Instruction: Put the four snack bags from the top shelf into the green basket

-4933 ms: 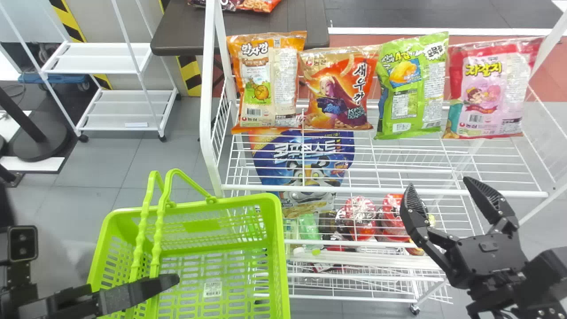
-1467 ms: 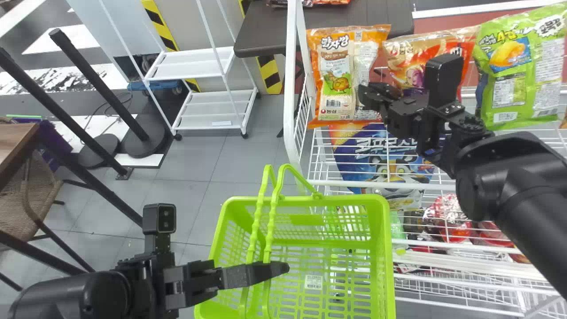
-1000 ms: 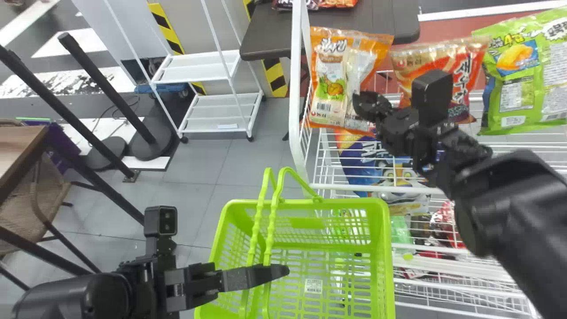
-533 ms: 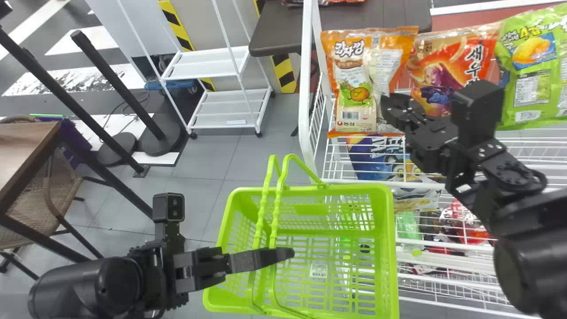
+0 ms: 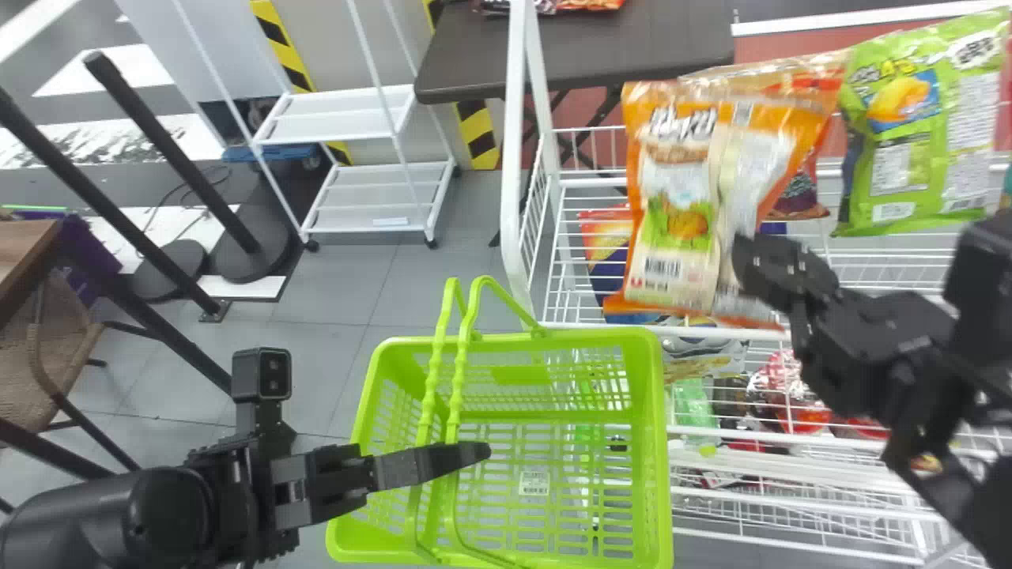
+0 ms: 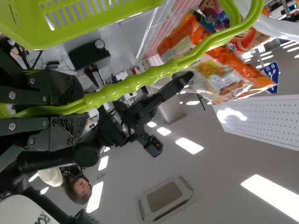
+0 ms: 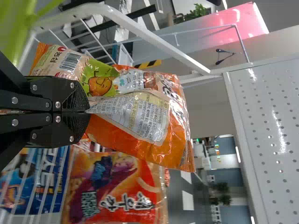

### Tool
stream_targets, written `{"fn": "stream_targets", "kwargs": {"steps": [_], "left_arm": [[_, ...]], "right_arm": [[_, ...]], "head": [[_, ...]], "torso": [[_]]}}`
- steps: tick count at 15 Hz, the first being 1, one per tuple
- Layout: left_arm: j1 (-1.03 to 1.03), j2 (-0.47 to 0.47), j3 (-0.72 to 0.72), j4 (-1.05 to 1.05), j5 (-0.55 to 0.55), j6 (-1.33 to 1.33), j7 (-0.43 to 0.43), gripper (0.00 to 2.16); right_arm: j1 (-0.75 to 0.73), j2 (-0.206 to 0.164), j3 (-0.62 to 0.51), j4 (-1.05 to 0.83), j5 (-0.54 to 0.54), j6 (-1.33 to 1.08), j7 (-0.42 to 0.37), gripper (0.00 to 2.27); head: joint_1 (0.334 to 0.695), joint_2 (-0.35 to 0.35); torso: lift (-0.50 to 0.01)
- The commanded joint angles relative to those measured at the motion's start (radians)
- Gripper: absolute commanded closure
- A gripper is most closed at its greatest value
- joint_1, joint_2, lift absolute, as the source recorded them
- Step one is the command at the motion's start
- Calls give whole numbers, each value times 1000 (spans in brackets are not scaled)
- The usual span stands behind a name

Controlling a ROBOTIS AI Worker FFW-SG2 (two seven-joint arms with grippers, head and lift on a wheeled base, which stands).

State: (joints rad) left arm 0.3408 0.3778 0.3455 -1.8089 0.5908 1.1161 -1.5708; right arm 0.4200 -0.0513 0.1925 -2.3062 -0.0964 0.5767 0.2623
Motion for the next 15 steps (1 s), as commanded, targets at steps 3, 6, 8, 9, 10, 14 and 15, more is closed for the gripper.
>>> {"fn": "stream_targets", "kwargs": {"steps": [3, 6, 8, 9, 10, 14, 15], "left_arm": [[15, -20, 18, -10, -8, 3, -10, 2148], [17, -26, 21, -15, -9, 6, -10, 2148], [17, -30, 18, -18, -11, 6, -10, 2148], [17, -31, 16, -20, -11, 6, -10, 2148], [17, -31, 15, -23, -12, 6, -10, 2148], [17, -33, 10, -33, -12, 15, -10, 2148], [17, -34, 9, -35, -11, 18, -10, 2148]], "right_arm": [[91, -41, 22, -114, -102, 184, 18, 2253], [78, -62, 84, -119, -140, 334, 18, 2253], [37, -61, 142, -84, -149, 392, 15, 2253], [13, -61, 171, -61, -148, 395, 8, 2253], [-21, -62, 206, -25, -146, 401, -3, 2253], [-207, -51, 354, 188, -149, 429, -74, 2253], [-254, -47, 389, 248, -155, 429, -89, 2253]], "head": [[695, 264], [695, 344], [695, 350], [695, 350], [695, 350], [695, 350], [695, 350]], "torso": [[0], [0], [0], [0], [0], [0], [0]]}}
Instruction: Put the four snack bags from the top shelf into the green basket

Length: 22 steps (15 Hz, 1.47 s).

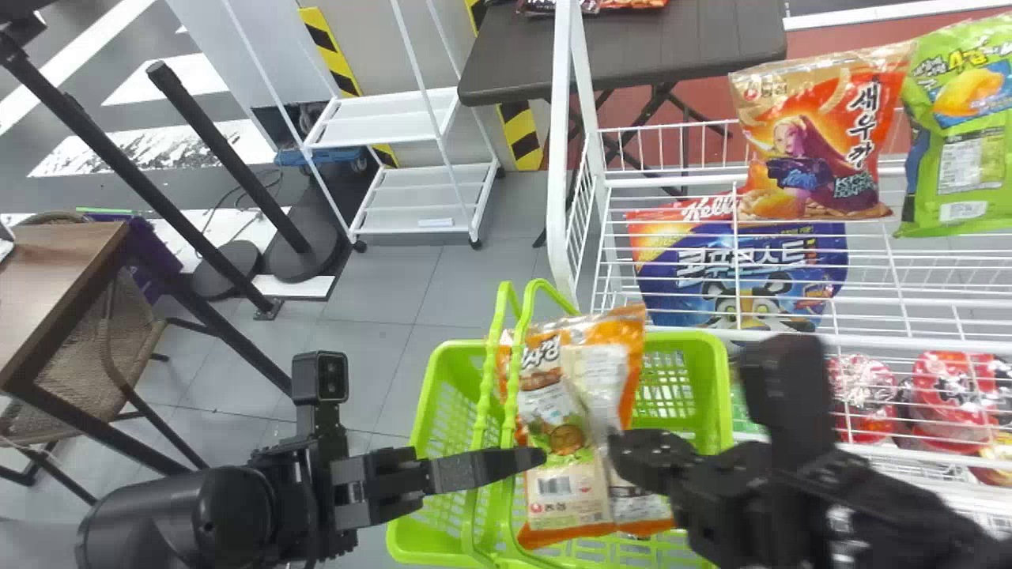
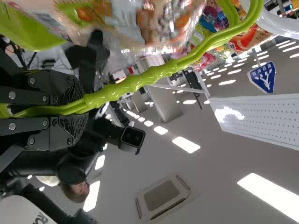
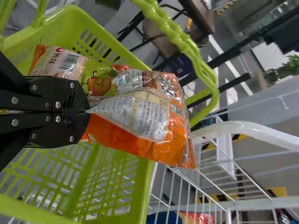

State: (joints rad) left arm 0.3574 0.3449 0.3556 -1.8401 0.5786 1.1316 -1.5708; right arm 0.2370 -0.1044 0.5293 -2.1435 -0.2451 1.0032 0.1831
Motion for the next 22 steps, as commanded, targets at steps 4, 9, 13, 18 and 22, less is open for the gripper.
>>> {"fn": "stream_targets", "kwargs": {"steps": [4, 9, 13, 18, 22], "left_arm": [[0, -3, -13, -7, 1, 6, -10, 2148], [6, 6, -13, -11, 6, 6, -10, 2148], [6, 14, -13, -11, 12, 6, -10, 2148], [5, 25, -13, -10, 24, 6, -10, 2148], [6, 25, -15, -11, 26, 6, -10, 2148]], "right_arm": [[-245, 105, 149, 369, -22, -34, -22, 2233], [-257, 95, 169, 387, -22, -87, -16, -2], [-131, 20, 12, 51, -25, 190, 35, 43], [-7, -41, -308, -213, 6, 196, 42, 46], [-131, -38, -384, -36, 124, -59, 39, 46]], "head": [[695, 350], [695, 350], [695, 350], [695, 350], [695, 211]], "torso": [[0], [0], [0], [0], [0]]}}
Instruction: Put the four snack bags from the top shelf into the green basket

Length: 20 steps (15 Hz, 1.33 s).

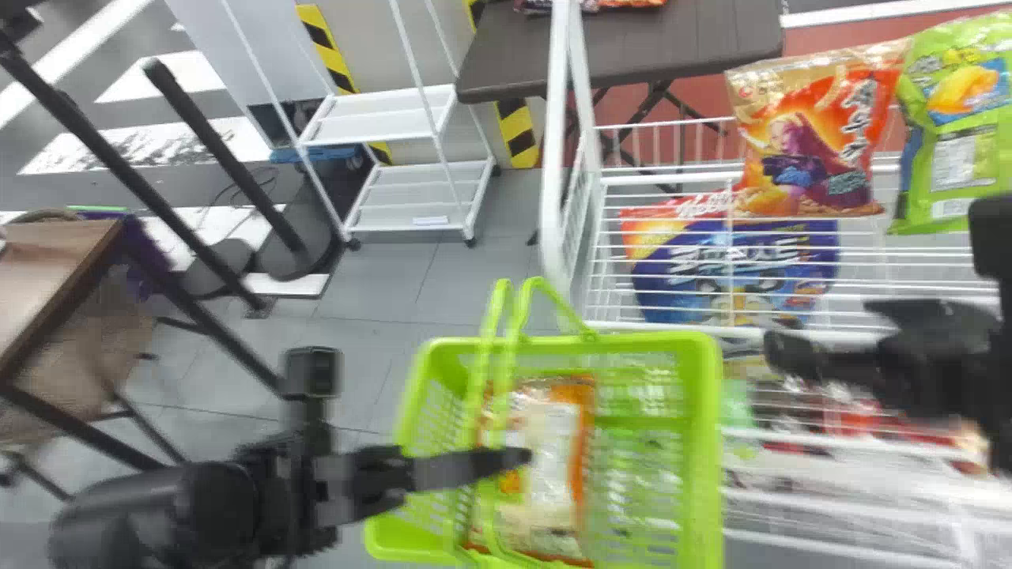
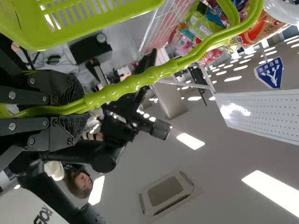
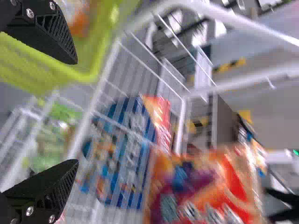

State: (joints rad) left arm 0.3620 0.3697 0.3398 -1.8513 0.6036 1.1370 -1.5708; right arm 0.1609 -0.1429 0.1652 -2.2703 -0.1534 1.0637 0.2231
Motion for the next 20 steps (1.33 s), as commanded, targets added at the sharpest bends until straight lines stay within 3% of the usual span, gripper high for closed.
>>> {"fn": "stream_targets", "kwargs": {"steps": [1, 5, 9, 11, 14, 16, 17, 20], "left_arm": [[2, 0, 1, 0, 1, 1, -10, 2148], [0, 0, -7, 1, 1, -3, -10, 2148], [-12, -3, -19, 7, -1, -3, -10, 2148], [-28, -3, -39, 12, -5, -3, -10, 2148], [-25, -5, -39, 12, -7, -3, -10, 2148], [-21, -5, -39, 7, -7, -3, -10, 2148], [-20, -5, -39, 6, -7, -3, -10, 2148], [-17, -2, -39, 4, -4, -3, -10, 2148]], "right_arm": [[-96, 0, -23, 183, 41, -239, -5, 46], [-270, 6, -16, 595, 45, -659, -7, 53], [-417, 51, -15, 930, 22, -831, 1, 63], [-445, 52, -12, 989, 6, -859, 5, 137], [-465, 51, -15, 1017, -55, -850, 62, 984], [-468, 51, -24, 1015, -64, -788, 78, 1963], [-465, 51, -27, 1015, -66, -764, 78, 2155], [-419, 51, -35, 974, -94, -797, 76, 2246]], "head": [[695, 184], [695, 102], [695, 78], [695, 72], [695, 71], [695, 77], [695, 78], [695, 74]], "torso": [[0], [0], [0], [0], [0], [0], [0], [0]]}}
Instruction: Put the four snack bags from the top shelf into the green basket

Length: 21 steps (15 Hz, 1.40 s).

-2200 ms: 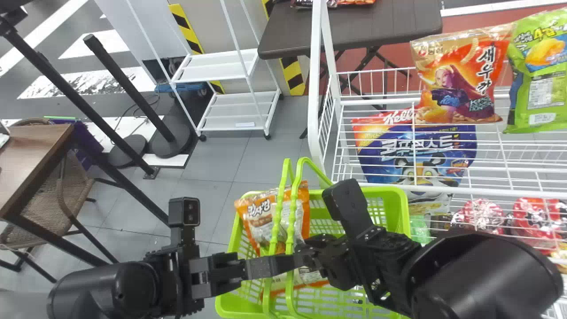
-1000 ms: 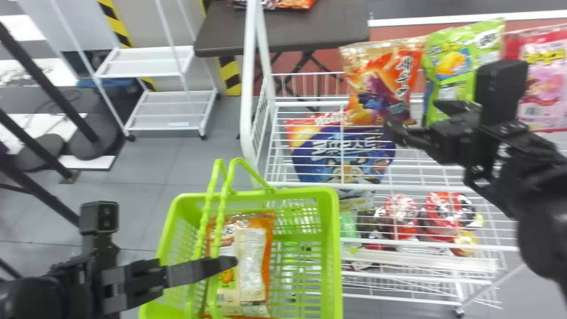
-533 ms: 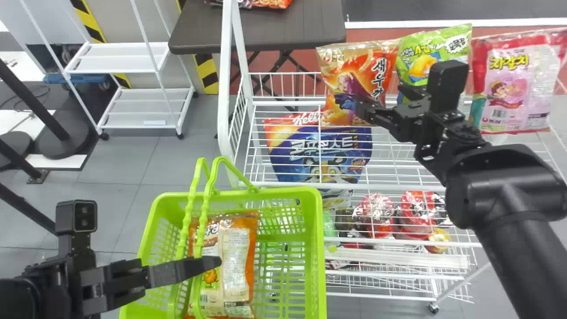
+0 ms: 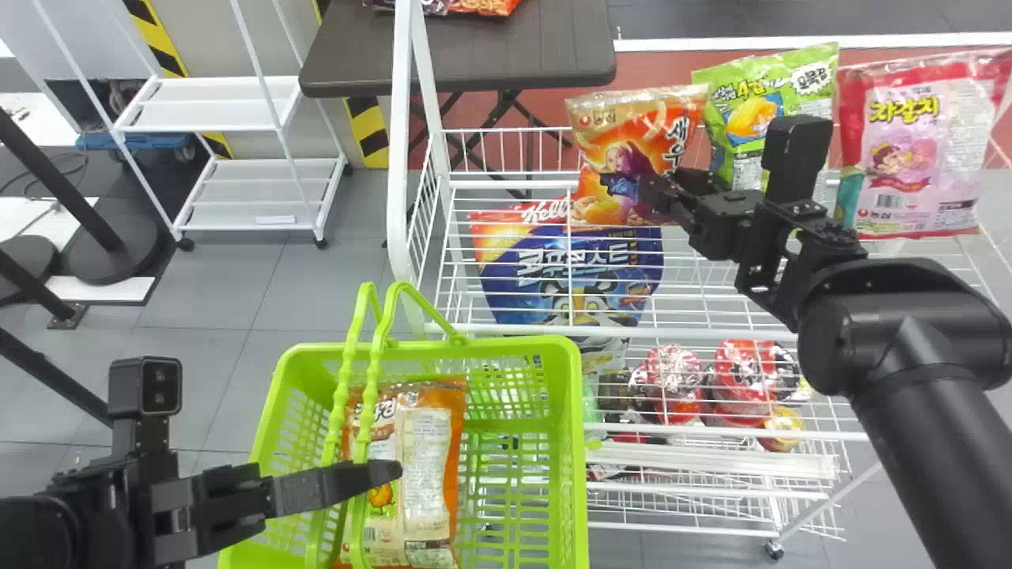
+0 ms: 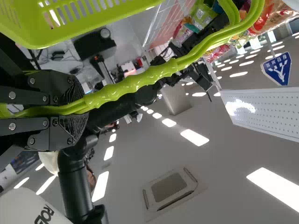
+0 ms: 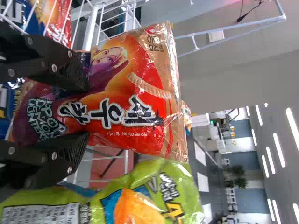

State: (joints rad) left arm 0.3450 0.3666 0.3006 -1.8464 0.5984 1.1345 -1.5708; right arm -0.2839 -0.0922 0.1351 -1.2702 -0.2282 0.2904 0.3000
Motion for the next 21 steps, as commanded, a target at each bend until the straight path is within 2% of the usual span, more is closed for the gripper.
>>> {"fn": "stream_targets", "kwargs": {"steps": [1, 6, 10, 12, 13, 14, 18, 21], "left_arm": [[2, 2, 0, 0, 1, 0, -10, 2148], [2, 5, 0, 1, 4, 0, -10, 2148], [-4, 6, 2, 12, 3, 0, -10, 2148], [-6, 2, 2, 12, 0, 0, -10, 2148], [-6, 0, 2, 13, -3, 0, -10, 2148], [-6, -3, 2, 15, -5, 0, -10, 2148], [-8, -8, 2, 16, -6, 0, -10, 2148], [-6, -9, 9, 18, -6, 0, -10, 2148]], "right_arm": [[60, 0, -18, -69, -34, -55, -1, 2250], [243, 0, -23, -391, -54, -58, -30, 2250], [460, 0, 9, -767, -103, 138, -48, 2246], [534, -4, 60, -880, -151, 243, -47, 2246], [562, -9, 86, -913, -194, 264, -45, 2246], [583, -14, 117, -930, -227, 280, -41, 2250], [588, -15, 186, -920, -312, 488, -59, 2250], [601, -17, 204, -926, -341, 648, -101, 2250]], "head": [[695, 75], [695, 79], [695, 111], [695, 147], [695, 175], [695, 231], [695, 350], [695, 350]], "torso": [[0], [0], [0], [0], [0], [0], [0], [0]]}}
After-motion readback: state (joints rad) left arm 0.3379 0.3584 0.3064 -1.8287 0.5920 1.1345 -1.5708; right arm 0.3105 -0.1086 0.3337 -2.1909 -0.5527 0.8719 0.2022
